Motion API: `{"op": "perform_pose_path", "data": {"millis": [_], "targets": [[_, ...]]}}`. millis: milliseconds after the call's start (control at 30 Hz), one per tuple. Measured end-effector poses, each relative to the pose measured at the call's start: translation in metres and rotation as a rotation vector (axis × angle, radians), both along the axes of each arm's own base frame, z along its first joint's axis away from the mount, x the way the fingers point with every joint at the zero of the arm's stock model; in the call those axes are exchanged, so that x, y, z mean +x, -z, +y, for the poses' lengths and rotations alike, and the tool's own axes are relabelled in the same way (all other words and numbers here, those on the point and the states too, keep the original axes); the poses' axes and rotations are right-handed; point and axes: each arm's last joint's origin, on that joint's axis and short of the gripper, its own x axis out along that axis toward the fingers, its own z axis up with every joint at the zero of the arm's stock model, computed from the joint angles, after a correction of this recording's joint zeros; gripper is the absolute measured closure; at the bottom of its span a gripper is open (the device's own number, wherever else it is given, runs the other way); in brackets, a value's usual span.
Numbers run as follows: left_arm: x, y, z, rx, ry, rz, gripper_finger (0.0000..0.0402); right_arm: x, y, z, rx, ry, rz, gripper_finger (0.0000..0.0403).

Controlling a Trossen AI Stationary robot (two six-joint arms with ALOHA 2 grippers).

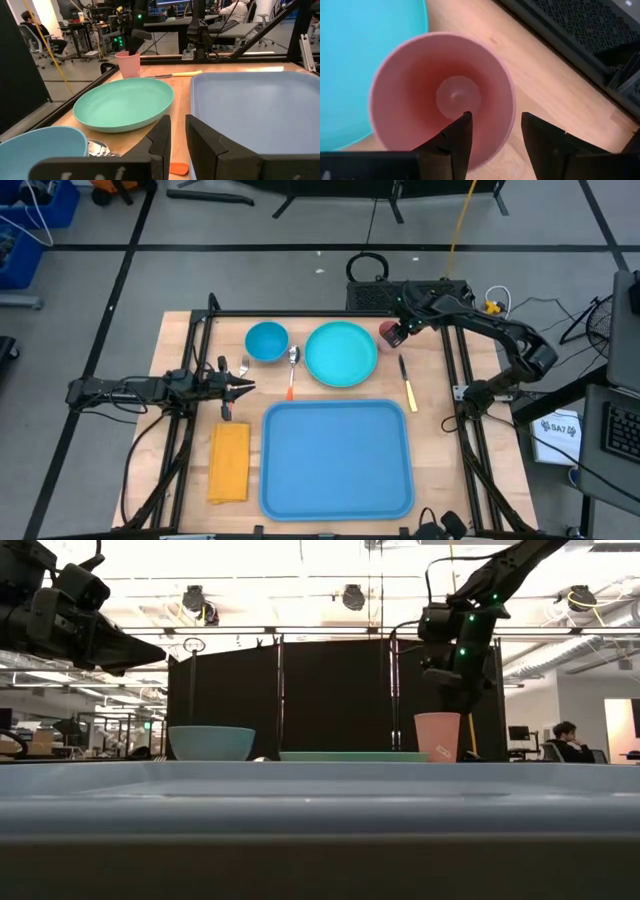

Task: Set up tray
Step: Put the pink cup on the blue tray

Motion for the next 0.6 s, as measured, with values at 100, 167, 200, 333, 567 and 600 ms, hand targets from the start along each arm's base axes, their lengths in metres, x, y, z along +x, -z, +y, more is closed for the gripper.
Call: {"op": "perform_pose_path", "data": {"millis": [100, 167, 200, 333, 567, 600], "targets": [[0.0000, 0.0000, 0.0000, 0.000, 0.000, 0.000, 0.0339, 0.0018, -0.0005, -0.0019, -0.018, 0.002, -0.017, 0.0243], [0.0000, 0.0002, 0.0000, 0.000, 0.000, 0.002, 0.0339, 0.0028, -0.0012, -0.0030, -0.030, 0.003, -0.029, 0.0245], [-0.0001, 0.0003, 0.0000, 0.000, 0.000, 0.003, 0.0339, 0.0031, -0.0013, -0.0033, -0.033, 0.003, -0.032, 0.0249], [-0.0001, 0.0006, 0.0000, 0.000, 0.000, 0.008, 0.0339, 0.0033, -0.0015, -0.0035, -0.036, 0.001, -0.034, 0.0290], [-0.0001, 0.0007, 0.0000, 0.000, 0.000, 0.009, 0.0339, 0.0038, -0.0018, -0.0036, -0.048, -0.037, -0.026, 0.0393], [-0.0001, 0.0007, 0.0000, 0.000, 0.000, 0.009, 0.0339, 0.0039, -0.0019, -0.0037, -0.051, -0.038, -0.025, 0.0394]]}}
